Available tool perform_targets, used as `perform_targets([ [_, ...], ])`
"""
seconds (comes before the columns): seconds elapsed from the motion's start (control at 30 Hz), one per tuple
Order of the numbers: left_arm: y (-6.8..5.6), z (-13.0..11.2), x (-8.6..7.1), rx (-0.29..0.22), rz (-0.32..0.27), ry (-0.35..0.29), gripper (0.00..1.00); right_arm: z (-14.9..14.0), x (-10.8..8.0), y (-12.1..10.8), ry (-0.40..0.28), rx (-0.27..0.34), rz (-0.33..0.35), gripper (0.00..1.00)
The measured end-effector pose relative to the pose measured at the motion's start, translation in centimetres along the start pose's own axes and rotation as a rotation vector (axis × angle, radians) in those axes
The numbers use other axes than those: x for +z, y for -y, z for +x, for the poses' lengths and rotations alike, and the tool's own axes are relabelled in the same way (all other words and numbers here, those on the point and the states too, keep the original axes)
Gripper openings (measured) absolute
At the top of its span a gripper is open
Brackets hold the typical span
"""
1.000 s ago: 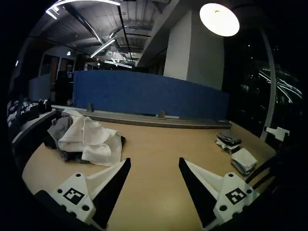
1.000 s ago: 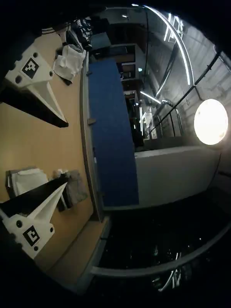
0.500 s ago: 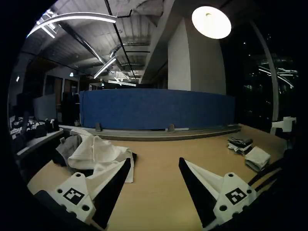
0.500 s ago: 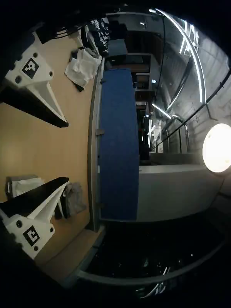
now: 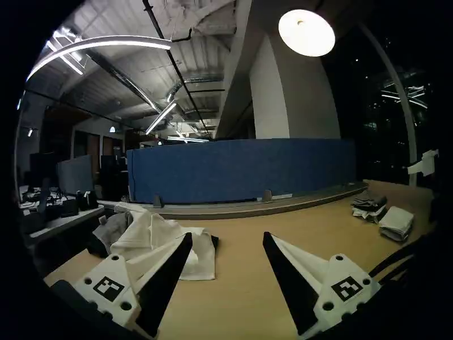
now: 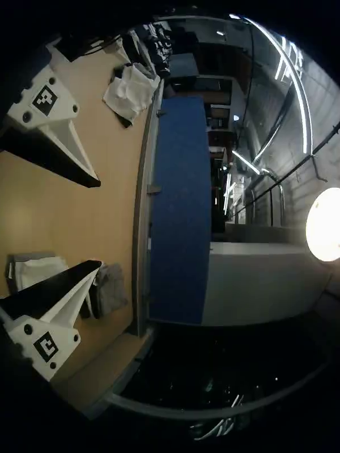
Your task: Fold towel
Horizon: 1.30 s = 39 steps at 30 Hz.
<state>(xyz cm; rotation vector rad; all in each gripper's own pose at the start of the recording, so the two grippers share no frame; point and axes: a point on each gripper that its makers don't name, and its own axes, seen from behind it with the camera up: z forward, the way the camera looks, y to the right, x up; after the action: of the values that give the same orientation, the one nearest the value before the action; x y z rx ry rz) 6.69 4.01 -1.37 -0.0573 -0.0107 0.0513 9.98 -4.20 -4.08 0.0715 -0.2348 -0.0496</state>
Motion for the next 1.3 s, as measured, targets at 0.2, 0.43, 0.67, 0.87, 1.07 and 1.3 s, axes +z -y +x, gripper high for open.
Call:
perform_targets([
  [0.2,1.9,-1.9,0.6,-0.007,0.035,-0.023,0.92,-1.2,0.7,-0.3,0.009,0.002,-0.027,1.0],
  [0.43,2.4,-4.0,1.0,-0.004,0.044,-0.034,0.92,-2.6,1.4,-0.4,0.016,0.019,-0.039,1.0],
  [0.67,3.1,-5.2,1.3,-0.027,0.053,-0.042,0.92,-3.7,2.1,0.6,0.027,0.002,-0.027,1.0],
  [0.87,3.5,-5.7,1.3,-0.036,0.061,-0.041,0.92,-3.7,2.2,1.0,0.025,0.007,-0.017,1.0],
  [1.07,3.6,-5.9,1.3,-0.042,0.06,-0.037,0.92,-3.7,2.1,0.9,0.022,0.005,-0.018,1.0],
  [1.3,3.5,-6.8,1.4,-0.053,0.054,-0.016,0.92,-3.5,1.8,0.8,0.006,-0.001,-0.013,1.0],
])
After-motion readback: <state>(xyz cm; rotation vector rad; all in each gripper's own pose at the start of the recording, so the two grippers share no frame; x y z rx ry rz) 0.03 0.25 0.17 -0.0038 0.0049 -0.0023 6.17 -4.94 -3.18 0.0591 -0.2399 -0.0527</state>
